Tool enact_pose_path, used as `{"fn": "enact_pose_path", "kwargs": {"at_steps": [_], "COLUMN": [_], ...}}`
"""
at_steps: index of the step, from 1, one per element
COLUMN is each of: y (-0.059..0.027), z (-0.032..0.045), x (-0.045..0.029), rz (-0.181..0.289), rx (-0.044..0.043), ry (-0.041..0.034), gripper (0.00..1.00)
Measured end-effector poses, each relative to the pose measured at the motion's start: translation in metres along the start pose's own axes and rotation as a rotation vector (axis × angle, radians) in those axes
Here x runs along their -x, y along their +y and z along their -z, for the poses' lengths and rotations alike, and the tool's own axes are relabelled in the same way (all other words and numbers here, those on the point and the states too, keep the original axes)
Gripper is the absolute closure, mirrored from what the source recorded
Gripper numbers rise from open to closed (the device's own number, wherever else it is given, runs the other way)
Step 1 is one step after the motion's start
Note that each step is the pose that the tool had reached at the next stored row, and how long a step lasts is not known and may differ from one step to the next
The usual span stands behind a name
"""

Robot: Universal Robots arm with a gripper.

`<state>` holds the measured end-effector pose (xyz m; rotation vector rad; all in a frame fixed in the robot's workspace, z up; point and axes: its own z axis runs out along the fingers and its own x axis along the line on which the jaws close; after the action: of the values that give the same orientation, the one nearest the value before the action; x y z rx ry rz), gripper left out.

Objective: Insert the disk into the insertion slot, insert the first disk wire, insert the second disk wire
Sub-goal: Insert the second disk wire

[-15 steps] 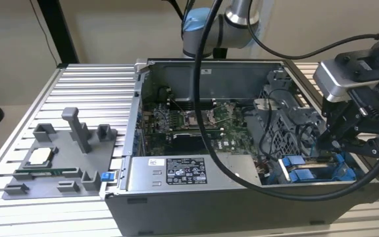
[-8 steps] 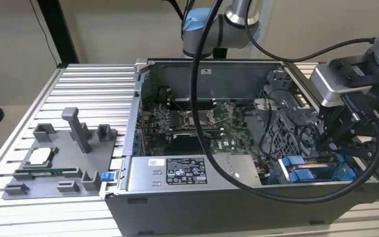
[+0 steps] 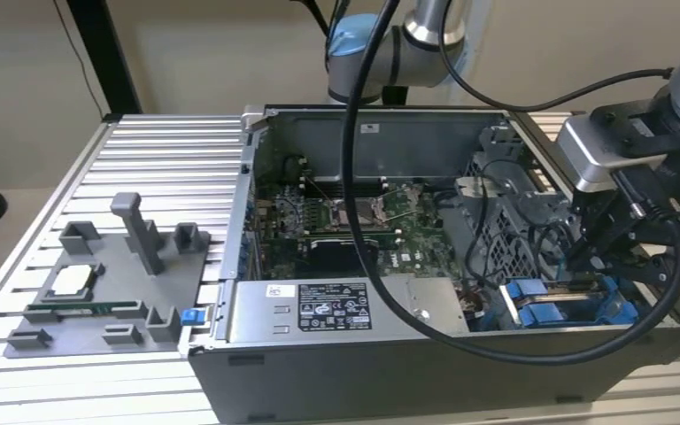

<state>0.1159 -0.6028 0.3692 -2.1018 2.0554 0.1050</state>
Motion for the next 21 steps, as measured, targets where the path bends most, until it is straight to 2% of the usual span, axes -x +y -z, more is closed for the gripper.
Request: {"fn": "enact_pose_path", "kwargs": {"at_steps": [7, 13, 19, 21], "y": [0.0001, 0.0003, -0.0040, -0.0042], "z": [-0.0020, -0.0129, -0.0199, -0.0216], "x": [0.0006, 0.0050, 0.0049, 0.0046], "rz": [0.000, 0.000, 0.002, 0.003], "rx": [0.0000, -0.0009, -0.0001, 0.0000], "ry": [-0.0001, 0.0018, 0.0255, 0.0302], "gripper": [1.00, 1.00, 1.00, 1.00]}}
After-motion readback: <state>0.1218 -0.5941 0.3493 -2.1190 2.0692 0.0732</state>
